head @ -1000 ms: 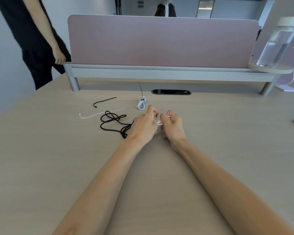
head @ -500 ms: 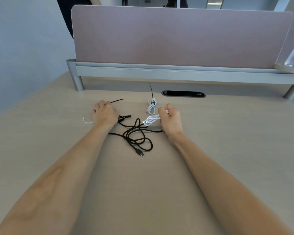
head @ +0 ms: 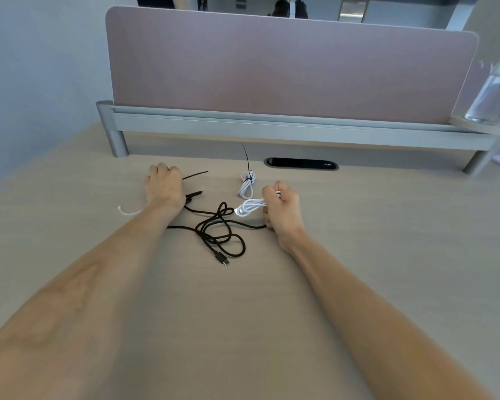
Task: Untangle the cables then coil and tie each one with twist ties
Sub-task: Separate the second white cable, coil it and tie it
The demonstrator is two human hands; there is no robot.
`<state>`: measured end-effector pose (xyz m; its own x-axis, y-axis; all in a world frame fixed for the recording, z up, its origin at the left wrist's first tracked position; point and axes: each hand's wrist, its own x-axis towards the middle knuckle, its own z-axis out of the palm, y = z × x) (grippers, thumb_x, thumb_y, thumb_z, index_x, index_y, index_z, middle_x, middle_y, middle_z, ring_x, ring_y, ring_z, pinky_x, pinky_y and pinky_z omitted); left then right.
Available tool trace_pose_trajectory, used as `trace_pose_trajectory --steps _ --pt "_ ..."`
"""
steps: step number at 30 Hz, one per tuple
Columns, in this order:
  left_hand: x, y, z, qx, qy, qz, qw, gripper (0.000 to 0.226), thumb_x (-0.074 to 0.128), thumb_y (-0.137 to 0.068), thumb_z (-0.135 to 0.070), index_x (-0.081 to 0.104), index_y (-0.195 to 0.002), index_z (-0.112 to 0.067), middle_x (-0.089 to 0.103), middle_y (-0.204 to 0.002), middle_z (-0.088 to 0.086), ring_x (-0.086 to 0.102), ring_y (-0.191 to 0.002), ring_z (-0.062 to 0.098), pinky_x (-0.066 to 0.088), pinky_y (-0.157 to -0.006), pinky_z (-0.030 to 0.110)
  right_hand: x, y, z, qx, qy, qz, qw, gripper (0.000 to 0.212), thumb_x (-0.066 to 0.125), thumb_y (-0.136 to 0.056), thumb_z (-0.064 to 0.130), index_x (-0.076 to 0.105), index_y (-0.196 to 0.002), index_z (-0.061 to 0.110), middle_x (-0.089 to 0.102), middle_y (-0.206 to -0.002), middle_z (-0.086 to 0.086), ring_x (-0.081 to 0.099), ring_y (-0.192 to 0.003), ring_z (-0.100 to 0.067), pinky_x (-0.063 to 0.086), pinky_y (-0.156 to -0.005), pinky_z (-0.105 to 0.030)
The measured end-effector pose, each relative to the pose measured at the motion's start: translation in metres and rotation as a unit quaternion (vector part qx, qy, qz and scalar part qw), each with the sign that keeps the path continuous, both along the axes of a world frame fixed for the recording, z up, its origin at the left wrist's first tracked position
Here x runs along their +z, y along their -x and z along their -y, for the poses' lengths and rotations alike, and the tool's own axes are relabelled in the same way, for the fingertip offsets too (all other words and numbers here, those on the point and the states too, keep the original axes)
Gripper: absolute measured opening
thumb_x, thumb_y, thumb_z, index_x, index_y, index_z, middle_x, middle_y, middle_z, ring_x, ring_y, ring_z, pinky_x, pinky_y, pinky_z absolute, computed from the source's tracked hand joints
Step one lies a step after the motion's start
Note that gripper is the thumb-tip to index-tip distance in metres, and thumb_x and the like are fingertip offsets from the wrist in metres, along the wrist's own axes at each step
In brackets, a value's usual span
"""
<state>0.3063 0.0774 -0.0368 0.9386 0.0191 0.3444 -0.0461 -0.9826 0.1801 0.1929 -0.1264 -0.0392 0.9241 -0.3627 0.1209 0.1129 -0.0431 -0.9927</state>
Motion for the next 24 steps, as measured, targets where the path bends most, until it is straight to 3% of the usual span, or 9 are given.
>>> trace_pose_trajectory --steps 6,9,11,18,24 --pt "0.024 0.019 0.004 -0.099 0.064 0.177 0.977 0.041 0.047 -0.078 0.015 0.055 -0.11 -0.011 0.047 -0.114 0.018 0.048 -0.1 0.038 0.041 -0.078 0.05 0.006 0.005 0.001 -0.021 -0.105 0.008 0.994 0.029 0.042 -0.089 0.004 0.028 -0.068 0.019 0.026 -0.043 0.008 0.018 -0.04 -0.01 0.015 -0.039 -0.017" --pt "0.04 0.036 0.009 -0.165 0.124 0.229 0.951 0.048 0.045 -0.077 0.015 0.054 -0.112 -0.016 0.046 -0.115 0.007 0.049 -0.086 0.026 0.039 -0.064 0.037 0.008 0.013 0.001 -0.033 -0.144 0.013 0.989 0.03 0.041 -0.09 0.004 0.027 -0.069 0.019 0.025 -0.042 0.01 0.017 -0.039 -0.009 0.016 -0.038 -0.017" --pt "0.042 0.051 0.016 -0.21 0.175 0.228 0.935 0.044 0.044 -0.083 0.011 0.055 -0.114 -0.018 0.045 -0.109 0.0 0.045 -0.078 0.017 0.035 -0.064 0.031 0.009 0.019 0.001 -0.034 -0.153 0.013 0.987 0.03 0.041 -0.09 0.004 0.026 -0.069 0.019 0.025 -0.042 0.009 0.016 -0.038 -0.008 0.016 -0.038 -0.017" --pt "0.015 0.101 0.042 -0.303 0.189 0.222 0.907 0.05 0.041 -0.077 0.019 0.061 -0.109 -0.013 0.057 -0.102 0.006 0.051 -0.093 0.02 0.041 -0.078 0.03 0.007 0.043 0.014 -0.049 -0.166 0.009 0.985 0.031 0.042 -0.089 0.004 0.026 -0.068 0.02 0.024 -0.043 0.009 0.016 -0.039 -0.009 0.014 -0.04 -0.017" --pt "-0.009 0.148 0.055 -0.246 0.306 0.044 0.919 0.022 0.044 -0.097 -0.002 0.063 -0.1 -0.013 0.071 -0.094 0.002 0.059 -0.09 0.016 0.04 -0.075 0.024 0.004 0.079 0.033 -0.031 -0.131 -0.002 0.991 0.034 0.042 -0.09 0.004 0.024 -0.067 0.022 0.019 -0.049 0.005 0.014 -0.04 -0.01 0.011 -0.042 -0.017"
